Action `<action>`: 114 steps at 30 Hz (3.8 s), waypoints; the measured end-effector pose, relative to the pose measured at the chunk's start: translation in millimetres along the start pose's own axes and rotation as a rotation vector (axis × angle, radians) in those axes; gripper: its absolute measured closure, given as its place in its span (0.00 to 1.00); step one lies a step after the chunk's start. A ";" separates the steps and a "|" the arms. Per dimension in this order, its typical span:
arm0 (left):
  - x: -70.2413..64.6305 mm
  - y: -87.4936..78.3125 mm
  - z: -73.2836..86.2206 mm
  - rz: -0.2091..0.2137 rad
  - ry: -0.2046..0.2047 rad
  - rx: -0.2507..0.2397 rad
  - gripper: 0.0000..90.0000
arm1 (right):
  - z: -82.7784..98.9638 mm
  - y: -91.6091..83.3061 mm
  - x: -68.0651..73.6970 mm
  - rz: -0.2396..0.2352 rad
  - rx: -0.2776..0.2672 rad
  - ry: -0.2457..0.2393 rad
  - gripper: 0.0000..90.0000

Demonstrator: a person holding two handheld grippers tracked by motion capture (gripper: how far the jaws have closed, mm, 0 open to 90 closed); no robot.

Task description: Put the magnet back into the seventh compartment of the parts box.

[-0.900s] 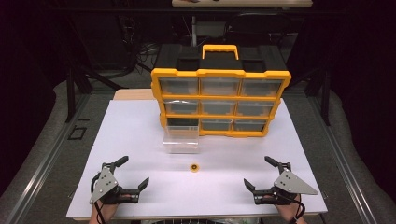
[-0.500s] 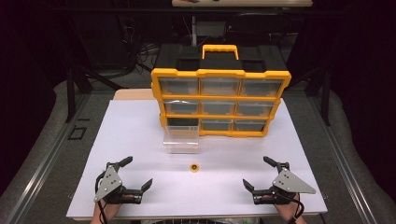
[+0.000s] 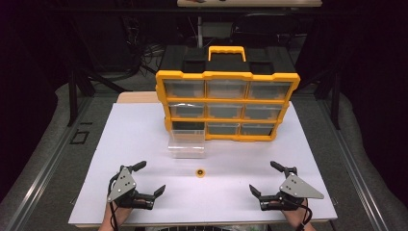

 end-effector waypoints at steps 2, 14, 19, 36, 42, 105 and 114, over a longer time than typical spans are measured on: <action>0.2 3.6 -0.8 0.016 -0.017 0.012 0.00 | 0.9 1.2 -0.1 -0.002 0.007 0.001 0.00; -0.2 18.8 -4.5 0.067 -0.044 0.080 0.00 | 2.0 2.4 -1.6 -0.005 0.016 0.006 0.00; 0.7 28.0 -9.0 0.084 -0.044 0.089 0.00 | 2.3 2.7 -1.3 -0.006 0.022 0.002 0.00; -6.9 58.0 -12.2 0.142 -0.048 0.204 0.00 | 2.5 2.7 -1.5 -0.012 0.030 0.004 0.00; -8.9 69.6 -14.8 0.143 -0.048 0.229 0.00 | 2.5 2.8 -1.4 -0.011 0.032 0.003 0.00; -10.8 151.1 -21.9 0.184 -0.055 0.647 0.50 | 8.3 10.0 1.6 -0.051 0.089 0.008 0.00; -10.2 153.1 -18.3 0.205 -0.068 0.676 0.57 | 8.1 10.2 2.1 -0.051 0.089 0.003 0.00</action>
Point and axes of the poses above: each handheld gripper's, and its own axes: y roughly forward along the jaws, z roughly out of its underside, x roughly to its left, the point moved 4 cm from there along y, roughly forward along the jaws, and after that the axes turned 9 degrees about z, right-handed, at the moved point
